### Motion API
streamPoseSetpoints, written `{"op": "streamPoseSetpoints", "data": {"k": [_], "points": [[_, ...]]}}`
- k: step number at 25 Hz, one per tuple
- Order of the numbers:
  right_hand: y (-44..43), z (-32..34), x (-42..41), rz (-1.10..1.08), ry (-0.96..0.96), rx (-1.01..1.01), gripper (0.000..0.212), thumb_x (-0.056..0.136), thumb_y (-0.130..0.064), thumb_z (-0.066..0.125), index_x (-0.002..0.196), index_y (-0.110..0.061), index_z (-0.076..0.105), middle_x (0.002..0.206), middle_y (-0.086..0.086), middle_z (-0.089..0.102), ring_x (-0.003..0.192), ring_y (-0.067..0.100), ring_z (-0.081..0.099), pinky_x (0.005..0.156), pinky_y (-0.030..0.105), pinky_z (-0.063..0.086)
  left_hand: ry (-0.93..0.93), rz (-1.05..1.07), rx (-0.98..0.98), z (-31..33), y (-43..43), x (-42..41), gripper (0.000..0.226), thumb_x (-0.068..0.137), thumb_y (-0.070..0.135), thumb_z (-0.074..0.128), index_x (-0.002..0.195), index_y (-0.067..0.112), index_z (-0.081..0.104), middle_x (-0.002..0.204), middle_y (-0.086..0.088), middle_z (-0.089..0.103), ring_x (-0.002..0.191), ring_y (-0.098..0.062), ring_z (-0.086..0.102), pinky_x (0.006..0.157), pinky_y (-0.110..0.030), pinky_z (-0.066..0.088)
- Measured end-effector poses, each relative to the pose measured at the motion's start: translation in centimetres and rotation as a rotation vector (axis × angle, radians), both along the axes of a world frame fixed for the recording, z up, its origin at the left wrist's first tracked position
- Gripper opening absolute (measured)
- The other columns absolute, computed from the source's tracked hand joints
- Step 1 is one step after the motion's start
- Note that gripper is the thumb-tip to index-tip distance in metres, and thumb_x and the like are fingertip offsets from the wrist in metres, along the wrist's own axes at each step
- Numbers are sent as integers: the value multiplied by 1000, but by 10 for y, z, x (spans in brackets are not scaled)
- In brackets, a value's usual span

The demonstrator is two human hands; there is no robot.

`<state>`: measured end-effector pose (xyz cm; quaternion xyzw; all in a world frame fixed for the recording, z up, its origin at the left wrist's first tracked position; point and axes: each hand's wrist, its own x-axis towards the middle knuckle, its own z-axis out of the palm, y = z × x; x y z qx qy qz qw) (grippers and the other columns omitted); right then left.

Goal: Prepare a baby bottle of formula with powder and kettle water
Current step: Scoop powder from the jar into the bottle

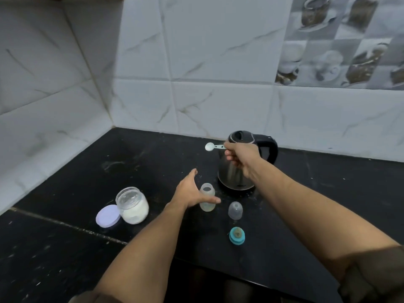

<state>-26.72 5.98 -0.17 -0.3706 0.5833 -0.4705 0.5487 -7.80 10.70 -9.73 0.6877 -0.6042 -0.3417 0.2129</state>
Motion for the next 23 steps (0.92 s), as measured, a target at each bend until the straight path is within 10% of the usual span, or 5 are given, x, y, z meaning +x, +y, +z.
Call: {"op": "streamPoseSetpoints", "data": {"k": [10, 23], "points": [[12, -17, -4, -8, 37, 44, 14, 91, -17, 77, 78, -15, 71, 59, -2, 65, 53, 10, 53, 52, 22, 36, -69, -16, 7, -26, 2, -11, 52, 74, 36, 91, 114, 24, 60, 116, 2, 69, 108, -19, 64, 98, -40, 53], [-2, -5, 23, 50, 52, -148, 15, 92, -18, 75, 79, -12, 74, 70, 0, 72, 59, 9, 55, 55, 21, 43, 15, 172, -240, 43, -30, 8, 47, 76, 35, 87, 118, 30, 65, 103, 11, 67, 99, -14, 61, 84, -30, 45]]}}
